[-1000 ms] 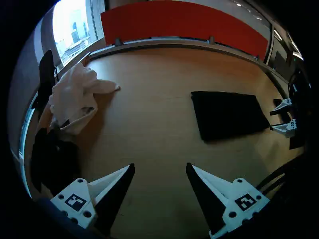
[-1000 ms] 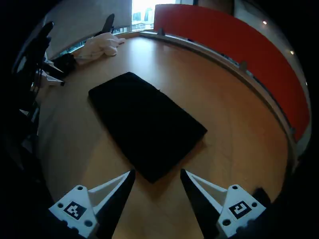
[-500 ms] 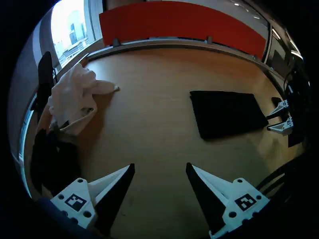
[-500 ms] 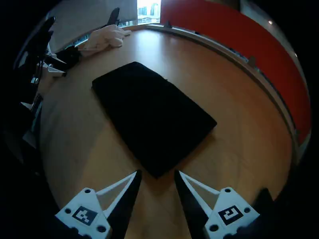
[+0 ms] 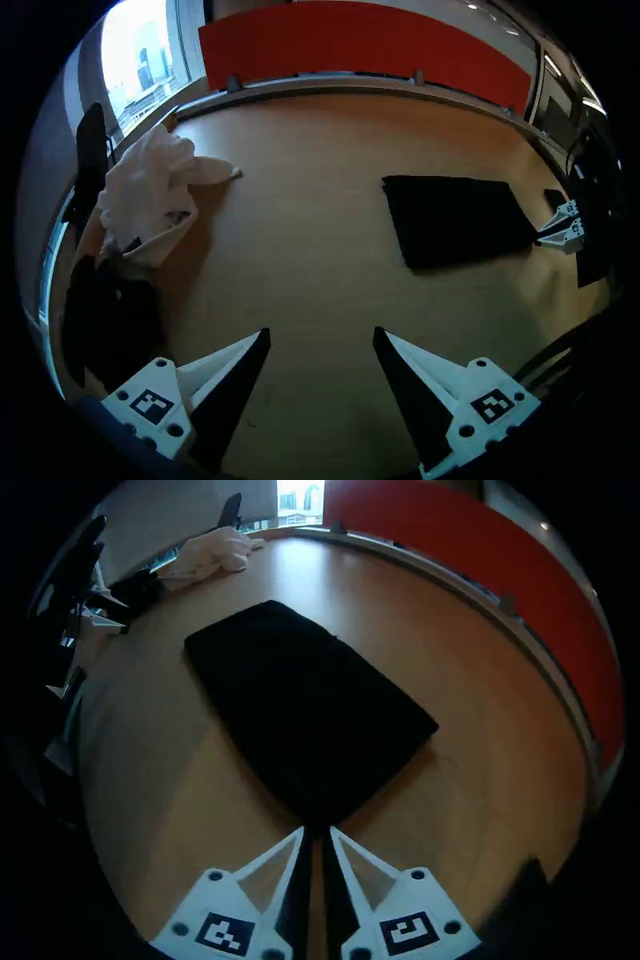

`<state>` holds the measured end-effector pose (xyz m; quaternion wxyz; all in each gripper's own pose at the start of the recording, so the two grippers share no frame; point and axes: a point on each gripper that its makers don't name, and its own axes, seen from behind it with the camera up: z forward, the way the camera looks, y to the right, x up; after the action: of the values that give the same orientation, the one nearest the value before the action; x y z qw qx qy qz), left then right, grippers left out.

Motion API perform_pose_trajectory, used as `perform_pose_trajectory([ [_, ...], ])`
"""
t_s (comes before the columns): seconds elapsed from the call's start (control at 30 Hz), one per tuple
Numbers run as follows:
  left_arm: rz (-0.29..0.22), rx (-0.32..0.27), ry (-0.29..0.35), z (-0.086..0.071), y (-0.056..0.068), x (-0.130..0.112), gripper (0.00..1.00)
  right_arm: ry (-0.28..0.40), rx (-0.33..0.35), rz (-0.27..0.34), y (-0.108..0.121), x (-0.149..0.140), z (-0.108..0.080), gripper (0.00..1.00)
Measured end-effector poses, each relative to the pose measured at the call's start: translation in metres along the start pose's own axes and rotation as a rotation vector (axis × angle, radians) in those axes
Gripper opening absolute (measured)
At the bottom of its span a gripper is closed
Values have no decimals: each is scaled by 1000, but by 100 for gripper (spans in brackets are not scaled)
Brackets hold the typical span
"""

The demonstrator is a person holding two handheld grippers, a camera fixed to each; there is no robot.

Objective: Fold towel

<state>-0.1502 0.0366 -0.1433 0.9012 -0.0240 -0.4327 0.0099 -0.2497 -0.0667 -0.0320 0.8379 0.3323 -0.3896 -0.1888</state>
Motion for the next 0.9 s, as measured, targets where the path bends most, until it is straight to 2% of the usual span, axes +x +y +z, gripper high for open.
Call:
perform_pose_trajectory([
  [0.33, 3, -1, 1, 1, 0, -1, 95, 30, -11, 12, 4, 11, -13, 5],
  [0.67, 4, -4, 6, 2, 2, 2, 95, 88, -65, -3, 22, 41, -53, 4],
  [0.9, 8, -6, 10, 2, 5, 6, 95, 121, -92, -40, 30, 66, -79, 5],
])
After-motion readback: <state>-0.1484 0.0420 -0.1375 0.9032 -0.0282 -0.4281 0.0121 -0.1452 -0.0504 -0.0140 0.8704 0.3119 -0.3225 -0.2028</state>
